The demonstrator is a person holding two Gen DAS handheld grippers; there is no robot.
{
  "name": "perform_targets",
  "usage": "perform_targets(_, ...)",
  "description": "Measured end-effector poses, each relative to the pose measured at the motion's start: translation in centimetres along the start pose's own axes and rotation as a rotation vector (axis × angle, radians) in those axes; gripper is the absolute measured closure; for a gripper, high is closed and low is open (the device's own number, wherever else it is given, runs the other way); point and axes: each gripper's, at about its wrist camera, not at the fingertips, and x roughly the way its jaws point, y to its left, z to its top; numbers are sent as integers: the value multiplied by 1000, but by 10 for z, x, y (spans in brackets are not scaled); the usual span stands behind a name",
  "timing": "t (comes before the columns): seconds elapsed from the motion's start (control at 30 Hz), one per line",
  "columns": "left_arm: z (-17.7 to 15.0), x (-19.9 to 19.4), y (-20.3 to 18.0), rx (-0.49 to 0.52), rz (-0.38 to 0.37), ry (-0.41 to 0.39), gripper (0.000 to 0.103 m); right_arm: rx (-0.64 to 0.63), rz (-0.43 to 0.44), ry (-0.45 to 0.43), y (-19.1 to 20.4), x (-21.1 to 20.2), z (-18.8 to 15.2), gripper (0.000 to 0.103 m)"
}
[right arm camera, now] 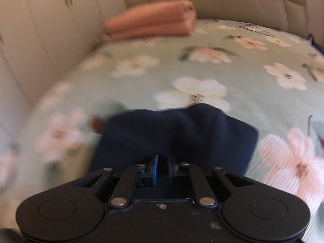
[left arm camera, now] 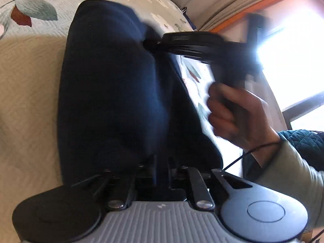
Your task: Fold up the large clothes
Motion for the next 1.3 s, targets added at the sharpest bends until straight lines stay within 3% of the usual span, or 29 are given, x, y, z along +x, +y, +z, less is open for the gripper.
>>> perform_targets(0.07,-8,-13,13,-16,-14,5,97,22,-86,52,-19,39,-2,103)
perform_targets(0.13,-16,-21,13,-37,-31,8,98,25,-70,74,-37,68,-10,103)
perform_targets(0.27,-31,-28,19,-73,-63,41,98,-115,-130,40,-18,80,-10,103)
perform_targets(0.4,-38,-36,22,-46,-56,120,98,1,-86,40,-36,77,-2,103)
perform_targets(0.5,-15,-47,8,31,-51,74,93,58,-98,-12,-39,31,2,103)
perform_targets(0.6,3,-68,-8,69,-87,-36,86,49,-54,-84,-30,-46,-13,83)
perform_targets(0.63,10,-70,-8,56,-93,-76,85,43,-39,-85,-24,-69,-22,81)
perform_targets(0.77,27,-50,2,35,1,-147,86,-3,-44,3,9,-120,-71,81)
perform_targets(0.83,29,-32,11,16,71,-144,90,5,-40,90,19,-120,-98,81)
perform_targets(0.9,25,-24,21,2,105,-148,99,24,-76,174,22,-109,-125,89)
perform_targets(1.0,22,-38,40,-58,86,-154,100,94,-145,282,8,-90,-163,96)
perform_targets(1.3,4,-34,33,-59,105,-114,99,209,-117,313,-8,-108,-186,98)
